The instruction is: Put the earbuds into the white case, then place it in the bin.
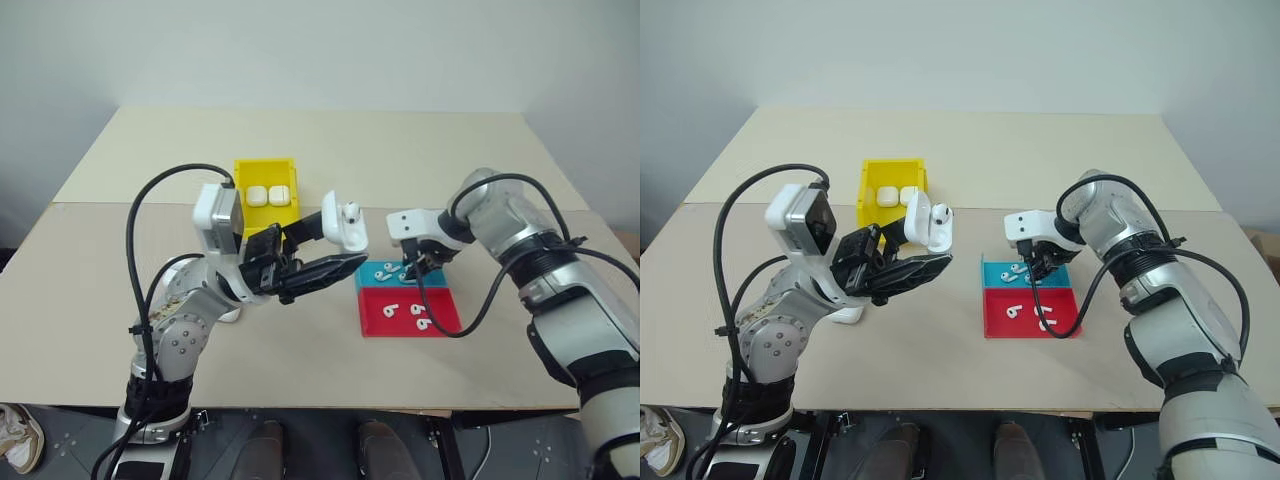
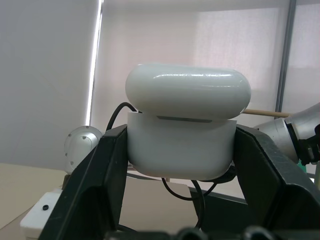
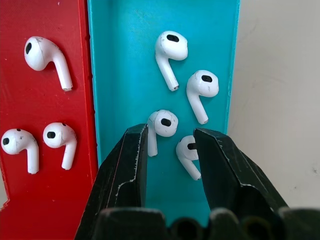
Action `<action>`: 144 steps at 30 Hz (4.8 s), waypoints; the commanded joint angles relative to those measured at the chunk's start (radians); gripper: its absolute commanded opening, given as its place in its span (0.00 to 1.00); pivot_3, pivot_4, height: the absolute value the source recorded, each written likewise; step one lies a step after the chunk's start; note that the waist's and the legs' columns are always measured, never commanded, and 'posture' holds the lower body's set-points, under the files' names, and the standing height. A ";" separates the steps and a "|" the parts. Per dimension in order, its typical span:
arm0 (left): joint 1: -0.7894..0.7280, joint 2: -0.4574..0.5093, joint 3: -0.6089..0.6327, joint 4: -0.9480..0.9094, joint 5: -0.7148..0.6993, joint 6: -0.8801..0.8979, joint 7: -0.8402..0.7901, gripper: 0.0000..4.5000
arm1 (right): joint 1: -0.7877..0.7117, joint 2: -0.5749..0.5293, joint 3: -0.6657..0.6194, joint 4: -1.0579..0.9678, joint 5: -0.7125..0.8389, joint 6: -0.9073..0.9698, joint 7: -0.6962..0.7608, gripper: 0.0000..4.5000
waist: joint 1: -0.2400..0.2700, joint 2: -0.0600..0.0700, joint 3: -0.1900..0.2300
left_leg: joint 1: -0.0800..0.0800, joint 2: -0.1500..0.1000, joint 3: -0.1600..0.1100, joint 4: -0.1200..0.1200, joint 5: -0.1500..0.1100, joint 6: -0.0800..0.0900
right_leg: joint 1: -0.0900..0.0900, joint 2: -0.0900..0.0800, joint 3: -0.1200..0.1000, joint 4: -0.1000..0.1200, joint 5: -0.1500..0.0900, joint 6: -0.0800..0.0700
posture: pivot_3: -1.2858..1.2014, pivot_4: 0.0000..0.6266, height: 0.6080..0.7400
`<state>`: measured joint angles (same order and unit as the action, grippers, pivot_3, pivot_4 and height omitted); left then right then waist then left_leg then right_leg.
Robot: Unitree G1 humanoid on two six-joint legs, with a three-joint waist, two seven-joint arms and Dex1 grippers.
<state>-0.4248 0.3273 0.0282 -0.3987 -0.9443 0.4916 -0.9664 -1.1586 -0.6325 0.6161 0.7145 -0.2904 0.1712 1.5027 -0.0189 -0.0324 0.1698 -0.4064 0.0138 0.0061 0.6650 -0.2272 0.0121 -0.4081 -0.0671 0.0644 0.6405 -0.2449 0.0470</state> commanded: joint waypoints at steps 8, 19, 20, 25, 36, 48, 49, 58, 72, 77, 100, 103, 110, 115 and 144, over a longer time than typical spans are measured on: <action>0.006 0.004 0.009 -0.050 -0.011 -0.019 0.011 0.63 | 0.017 0.005 -0.037 -0.024 -0.003 -0.041 0.014 0.41 | 0.000 0.000 0.000 | 0.000 0.000 0.000 0.000 0.000 0.000 | 0.000 0.000 0.000 0.000 0.000 0.000 | 0.52 0.24 1.00; 0.010 0.007 0.011 -0.051 -0.011 -0.020 0.013 0.63 | 0.039 0.018 -0.036 -0.003 -0.023 -0.108 -0.022 0.41 | 0.000 0.000 0.000 | 0.000 0.000 0.000 0.000 0.000 0.000 | 0.000 0.000 0.000 0.000 0.000 0.000 | 0.52 0.24 1.00; 0.012 0.007 0.011 -0.053 -0.012 -0.019 0.014 0.63 | 0.039 0.019 -0.037 0.000 -0.025 -0.110 -0.024 0.41 | 0.000 0.000 0.000 | 0.000 0.000 0.000 0.000 0.000 0.000 | 0.000 0.000 0.000 0.000 0.000 0.000 | 0.52 0.24 1.00; 0.012 0.008 0.010 -0.054 -0.014 -0.016 0.016 0.63 | 0.044 0.017 -0.030 0.012 -0.045 -0.141 -0.037 0.41 | -0.001 0.000 0.000 | 0.000 0.000 0.000 0.000 0.000 0.000 | 0.000 0.000 0.000 0.000 0.000 0.000 | 0.52 0.24 1.00; 0.015 0.007 0.007 -0.060 -0.012 -0.017 0.019 0.63 | 0.048 0.010 -0.033 0.043 -0.066 -0.234 -0.044 0.41 | -0.001 0.000 0.000 | 0.001 0.000 0.000 0.000 0.000 0.000 | 0.001 0.000 0.000 0.000 0.000 0.000 | 0.52 0.24 1.00; 0.025 0.011 0.010 -0.071 -0.014 -0.019 0.027 0.63 | 0.040 0.014 -0.033 0.091 -0.113 -0.316 -0.060 0.41 | 0.000 0.000 0.000 | 0.003 0.000 0.000 0.000 0.000 0.000 | 0.003 0.000 0.000 0.000 0.000 0.000 | 0.52 0.24 1.00; 0.025 0.011 0.010 -0.072 -0.014 -0.019 0.028 0.63 | 0.039 0.014 -0.035 0.094 -0.114 -0.319 -0.059 0.41 | 0.000 0.000 0.000 | 0.003 0.000 0.000 0.000 0.000 0.000 | 0.003 0.000 0.000 0.000 0.000 0.000 | 0.52 0.24 1.00; 0.024 0.012 0.010 -0.070 -0.015 -0.021 0.029 0.63 | 0.047 0.022 -0.037 0.097 -0.119 -0.329 -0.056 0.30 | -0.001 0.000 0.000 | 0.003 0.000 0.000 0.000 0.000 0.000 | 0.004 0.000 0.000 0.000 0.000 0.000 | 0.52 0.24 1.00; 0.025 0.015 0.009 -0.071 -0.021 -0.017 0.029 0.63 | 0.042 0.019 -0.118 0.054 -0.029 -0.173 0.037 0.14 | 0.000 0.000 0.000 | 0.003 0.000 0.000 0.000 0.000 0.000 | 0.003 0.000 0.000 0.000 0.000 0.000 | 0.52 0.24 1.00; 0.021 0.013 0.005 -0.066 -0.021 -0.016 0.023 0.63 | 0.017 -0.005 -0.229 -0.006 0.102 0.040 0.102 0.14 | 0.001 0.000 0.000 | 0.002 0.000 -0.001 0.000 0.000 0.000 | 0.002 -0.001 0.000 0.000 0.000 0.000 | 0.52 0.24 1.00; -0.056 0.007 -0.012 0.053 -0.003 -0.011 -0.063 0.63 | 0.527 0.250 -1.208 -1.291 1.383 1.029 -0.748 0.14 | 0.002 0.002 0.001 | 0.001 0.000 -0.002 0.000 0.000 0.000 | 0.003 0.002 0.000 0.000 0.000 0.000 | 0.52 0.24 1.00; -0.092 -0.006 -0.021 0.086 0.011 -0.013 -0.057 0.63 | 0.572 0.257 -1.183 -1.340 1.570 1.001 -0.886 0.14 | 0.004 0.002 0.001 | 0.000 0.000 -0.002 0.000 0.000 0.000 | 0.002 0.002 -0.001 -0.001 0.000 0.000 | 0.52 0.24 1.00; -0.123 -0.018 -0.028 0.110 0.022 -0.002 -0.064 0.63 | 0.636 0.180 -1.073 -1.370 1.763 0.899 -1.053 0.14 | -0.003 0.002 0.001 | 0.000 0.001 -0.002 0.000 0.000 0.000 | 0.002 0.003 0.000 -0.001 0.000 0.000 | 0.52 0.24 1.00; -0.113 -0.017 -0.033 0.103 0.022 0.002 -0.070 0.63 | 0.638 0.126 -1.016 -1.359 1.813 0.827 -1.098 0.14 | -0.003 0.002 0.001 | 0.000 0.001 -0.002 0.000 0.000 0.000 | 0.002 0.004 0.000 -0.001 0.000 0.000 | 0.52 0.24 1.00; -0.118 -0.070 -0.039 0.141 0.094 -0.060 -0.098 0.63 | 0.725 -0.060 -0.825 -1.328 1.642 0.675 -0.954 0.83 | 0.003 0.002 0.001 | -0.001 0.001 -0.002 0.000 0.000 0.000 | 0.002 0.004 0.000 -0.003 0.000 0.000 | 0.52 0.24 1.00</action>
<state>-0.5215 0.2702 -0.0138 -0.2206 -0.8359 0.4605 -1.0449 -0.4437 -0.6793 -0.2235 -0.6006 1.3617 0.8460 0.5320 -0.0156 -0.0305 0.1710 -0.4077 0.0150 0.0043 0.6647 -0.2272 0.0122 -0.4059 -0.0634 0.0641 0.6376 -0.2450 0.0472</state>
